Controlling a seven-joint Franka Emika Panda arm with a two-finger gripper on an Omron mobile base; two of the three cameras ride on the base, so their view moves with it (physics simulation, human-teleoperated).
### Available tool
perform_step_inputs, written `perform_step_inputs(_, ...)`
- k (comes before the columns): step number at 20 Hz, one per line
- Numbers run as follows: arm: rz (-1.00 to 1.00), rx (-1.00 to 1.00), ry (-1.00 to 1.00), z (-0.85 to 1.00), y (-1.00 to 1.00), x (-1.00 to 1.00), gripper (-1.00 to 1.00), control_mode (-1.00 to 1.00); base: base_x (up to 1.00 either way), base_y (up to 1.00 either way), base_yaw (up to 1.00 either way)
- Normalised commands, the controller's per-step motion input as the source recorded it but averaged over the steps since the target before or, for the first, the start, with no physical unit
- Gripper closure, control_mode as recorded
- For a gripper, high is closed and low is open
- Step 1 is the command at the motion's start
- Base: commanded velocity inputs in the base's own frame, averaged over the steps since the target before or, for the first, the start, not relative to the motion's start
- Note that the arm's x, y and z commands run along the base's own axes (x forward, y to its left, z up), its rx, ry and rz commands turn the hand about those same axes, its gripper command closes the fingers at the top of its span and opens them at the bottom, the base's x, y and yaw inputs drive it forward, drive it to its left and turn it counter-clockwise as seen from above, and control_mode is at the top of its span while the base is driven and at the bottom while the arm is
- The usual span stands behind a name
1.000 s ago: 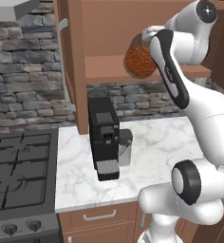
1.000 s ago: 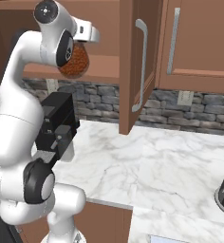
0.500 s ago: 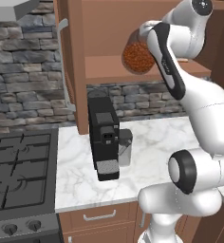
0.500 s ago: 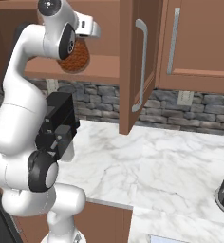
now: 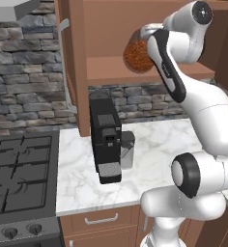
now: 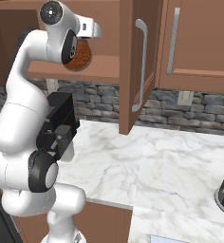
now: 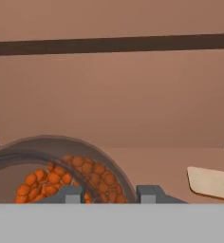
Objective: Pick the candle and jar from the dining table and place them in the open cabinet. Close the cabinet after placing the objects.
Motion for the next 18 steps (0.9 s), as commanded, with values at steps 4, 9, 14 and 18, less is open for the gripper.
perform_step_inputs(4,0.00,-0.01,-0.08,-0.06,0.00,0.20,1.00,-1.00,0.00,0.00,0.00)
perform_step_inputs(9,0.00,0.00,-0.01,-0.04,0.00,0.17,1.00,-1.00,0.00,0.00,0.00)
perform_step_inputs(14,0.00,0.00,0.03,0.08,-0.01,0.12,1.00,-1.00,0.00,0.00,0.00)
perform_step_inputs(18,0.00,0.01,0.03,0.31,0.00,0.01,1.00,-1.00,0.00,0.00,0.00)
